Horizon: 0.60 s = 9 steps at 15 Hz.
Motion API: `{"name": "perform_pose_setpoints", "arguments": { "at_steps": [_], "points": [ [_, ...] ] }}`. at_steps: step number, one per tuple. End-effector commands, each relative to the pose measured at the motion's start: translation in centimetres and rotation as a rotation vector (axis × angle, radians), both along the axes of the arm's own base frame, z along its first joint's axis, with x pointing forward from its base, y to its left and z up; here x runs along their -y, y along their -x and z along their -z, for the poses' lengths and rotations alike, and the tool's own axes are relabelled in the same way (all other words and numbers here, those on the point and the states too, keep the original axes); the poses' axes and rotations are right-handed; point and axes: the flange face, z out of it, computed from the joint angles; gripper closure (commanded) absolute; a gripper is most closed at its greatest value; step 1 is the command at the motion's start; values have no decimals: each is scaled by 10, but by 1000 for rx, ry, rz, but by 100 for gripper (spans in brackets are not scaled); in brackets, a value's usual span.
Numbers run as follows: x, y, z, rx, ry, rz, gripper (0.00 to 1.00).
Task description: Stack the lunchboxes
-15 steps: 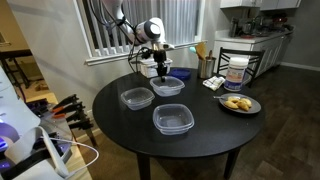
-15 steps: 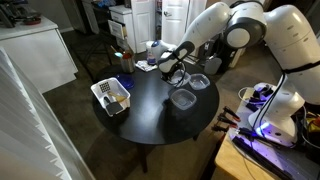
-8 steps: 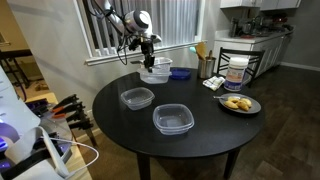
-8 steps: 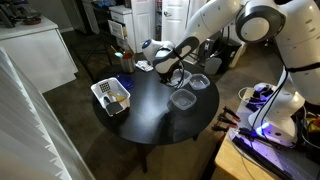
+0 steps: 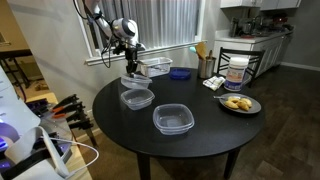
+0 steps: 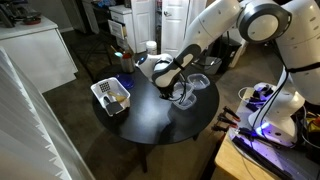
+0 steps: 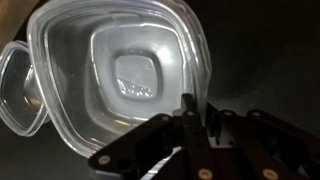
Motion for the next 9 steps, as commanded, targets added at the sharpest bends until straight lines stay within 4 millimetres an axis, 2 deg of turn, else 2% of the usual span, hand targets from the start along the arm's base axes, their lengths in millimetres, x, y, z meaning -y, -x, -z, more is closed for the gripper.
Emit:
{"name": "perform_pose_setpoints", "arguments": {
  "at_steps": [1,5,9],
  "points": [
    [-5,19,4,-72,-29,-6,99],
    [2,20,9,-77,-31,-2,99],
    [27,8,15,-35,-50,-4,99]
  ]
}}
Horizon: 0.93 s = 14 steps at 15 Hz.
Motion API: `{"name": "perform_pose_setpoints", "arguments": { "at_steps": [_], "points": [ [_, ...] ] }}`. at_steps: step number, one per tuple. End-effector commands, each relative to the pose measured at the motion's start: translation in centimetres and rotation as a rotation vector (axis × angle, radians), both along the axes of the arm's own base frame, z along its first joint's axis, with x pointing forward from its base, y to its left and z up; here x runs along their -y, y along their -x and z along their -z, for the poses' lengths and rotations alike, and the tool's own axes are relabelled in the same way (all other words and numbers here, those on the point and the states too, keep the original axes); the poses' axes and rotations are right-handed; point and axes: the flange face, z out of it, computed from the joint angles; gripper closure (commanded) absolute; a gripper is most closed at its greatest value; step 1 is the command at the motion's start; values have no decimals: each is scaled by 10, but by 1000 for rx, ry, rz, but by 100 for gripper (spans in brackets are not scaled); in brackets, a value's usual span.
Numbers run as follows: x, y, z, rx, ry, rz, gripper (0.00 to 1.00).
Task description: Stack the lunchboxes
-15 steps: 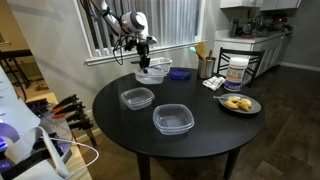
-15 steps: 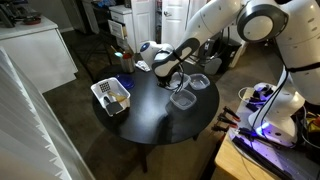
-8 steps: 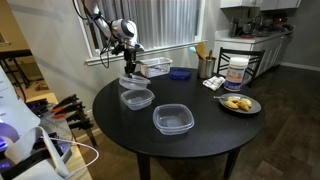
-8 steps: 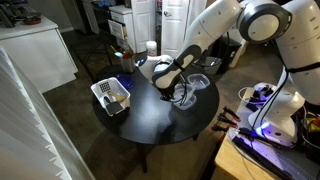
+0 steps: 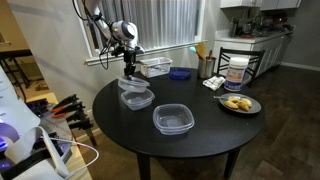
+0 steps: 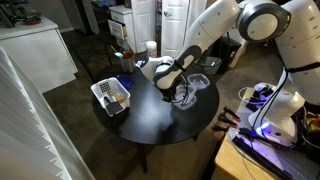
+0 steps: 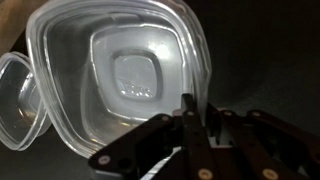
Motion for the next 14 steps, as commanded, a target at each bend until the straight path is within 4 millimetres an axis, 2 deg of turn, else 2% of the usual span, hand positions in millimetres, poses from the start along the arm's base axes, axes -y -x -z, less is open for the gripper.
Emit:
{"name": "perform_pose_setpoints", "arguments": {
  "at_steps": [1,4,5,7,14],
  "points": [
    [28,-7,4,18,-53,-6,99],
    [41,-13,8,35,-88,-27,99],
    [43,-14,10,41,-95,-38,70],
    [45,-16,12,51,-111,-56,63],
    [40,-14,8,40,-121,-122,19]
  ]
}}
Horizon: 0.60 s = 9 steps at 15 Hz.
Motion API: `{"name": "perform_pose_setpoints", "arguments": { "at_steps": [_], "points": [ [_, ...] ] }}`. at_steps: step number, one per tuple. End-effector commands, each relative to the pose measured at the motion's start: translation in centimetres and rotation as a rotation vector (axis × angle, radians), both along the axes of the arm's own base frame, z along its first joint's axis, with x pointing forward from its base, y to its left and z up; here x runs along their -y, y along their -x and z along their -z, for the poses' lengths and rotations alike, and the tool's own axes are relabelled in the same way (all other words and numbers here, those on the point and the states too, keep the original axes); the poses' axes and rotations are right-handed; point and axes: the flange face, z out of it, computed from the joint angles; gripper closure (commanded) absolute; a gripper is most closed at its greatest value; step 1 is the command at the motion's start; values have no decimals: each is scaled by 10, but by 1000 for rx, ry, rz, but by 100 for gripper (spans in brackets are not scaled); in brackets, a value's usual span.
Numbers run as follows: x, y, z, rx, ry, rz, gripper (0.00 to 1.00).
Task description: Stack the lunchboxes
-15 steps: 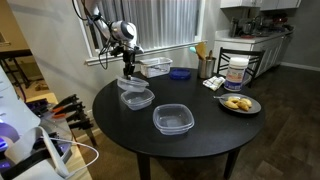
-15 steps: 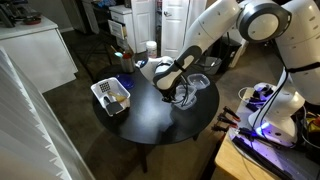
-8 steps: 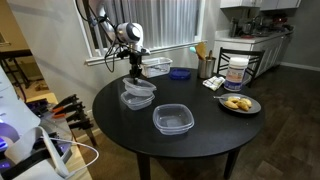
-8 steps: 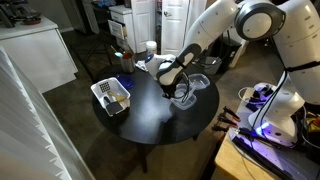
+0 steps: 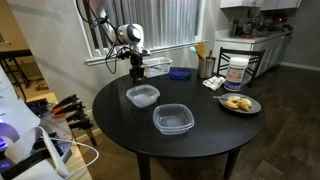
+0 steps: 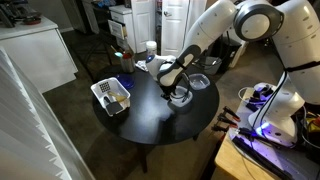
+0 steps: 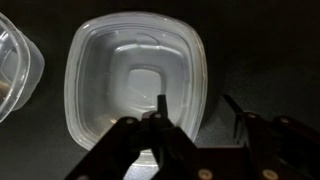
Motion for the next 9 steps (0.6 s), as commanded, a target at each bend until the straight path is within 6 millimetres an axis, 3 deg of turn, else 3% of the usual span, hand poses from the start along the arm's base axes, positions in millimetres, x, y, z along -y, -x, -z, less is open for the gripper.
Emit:
{"name": "perform_pose_setpoints", "arguments": {
  "at_steps": [1,4,9],
  "points": [
    [3,8,-10,-13,-2,-51,12],
    [18,5,-22,21,21,-44,0],
    [80,-18,-41,181,-130,102,0]
  ]
}}
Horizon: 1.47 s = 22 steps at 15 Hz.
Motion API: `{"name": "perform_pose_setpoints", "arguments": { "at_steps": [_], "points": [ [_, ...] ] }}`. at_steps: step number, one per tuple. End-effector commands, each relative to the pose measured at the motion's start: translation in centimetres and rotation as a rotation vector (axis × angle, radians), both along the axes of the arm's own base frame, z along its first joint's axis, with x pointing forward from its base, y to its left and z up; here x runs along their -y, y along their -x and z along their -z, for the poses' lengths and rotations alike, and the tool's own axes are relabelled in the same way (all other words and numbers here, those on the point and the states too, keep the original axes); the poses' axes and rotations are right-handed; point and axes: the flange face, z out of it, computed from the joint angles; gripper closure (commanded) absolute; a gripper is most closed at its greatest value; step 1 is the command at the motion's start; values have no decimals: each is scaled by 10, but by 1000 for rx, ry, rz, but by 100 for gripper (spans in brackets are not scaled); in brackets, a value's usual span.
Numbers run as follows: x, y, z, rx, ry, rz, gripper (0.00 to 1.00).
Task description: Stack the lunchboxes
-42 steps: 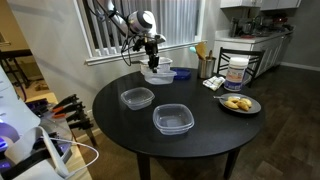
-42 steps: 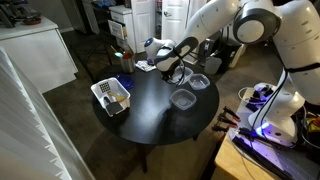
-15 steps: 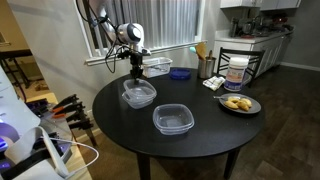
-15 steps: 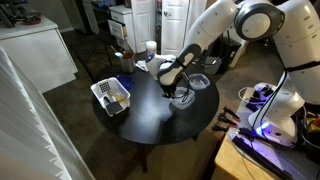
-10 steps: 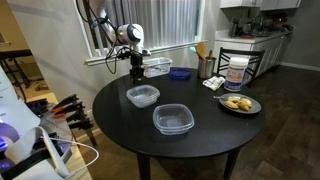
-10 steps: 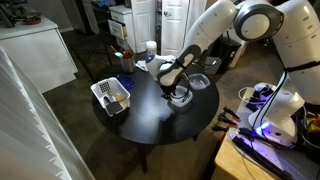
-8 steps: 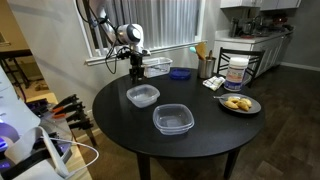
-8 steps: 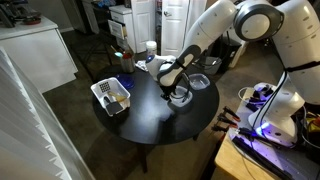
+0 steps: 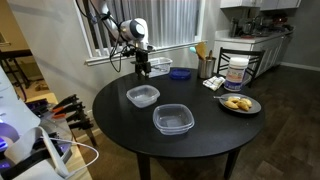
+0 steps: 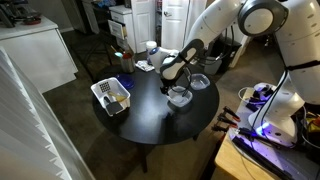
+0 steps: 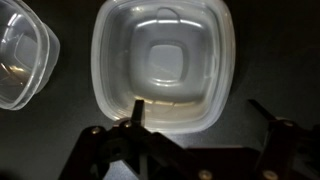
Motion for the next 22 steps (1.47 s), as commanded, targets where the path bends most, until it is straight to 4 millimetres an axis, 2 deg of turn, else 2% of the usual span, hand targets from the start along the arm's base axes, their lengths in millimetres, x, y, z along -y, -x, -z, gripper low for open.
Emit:
{"name": "perform_pose_setpoints", "arguments": {
  "at_steps": [1,2,5,8,11,15,17,19,22],
  "points": [
    [61,-4,-12,116,-132,101,0],
    [79,-7,-8,152,-157,147,0],
    [142,-5,23,211,-210,331,0],
    [183,3,46,196,-235,457,0],
    [202,9,52,172,-219,508,0],
    [217,11,19,205,-142,492,0],
    [231,12,12,215,-103,497,0],
    [249,16,18,224,-93,518,0],
    [269,29,39,220,-91,551,0]
  ]
}}
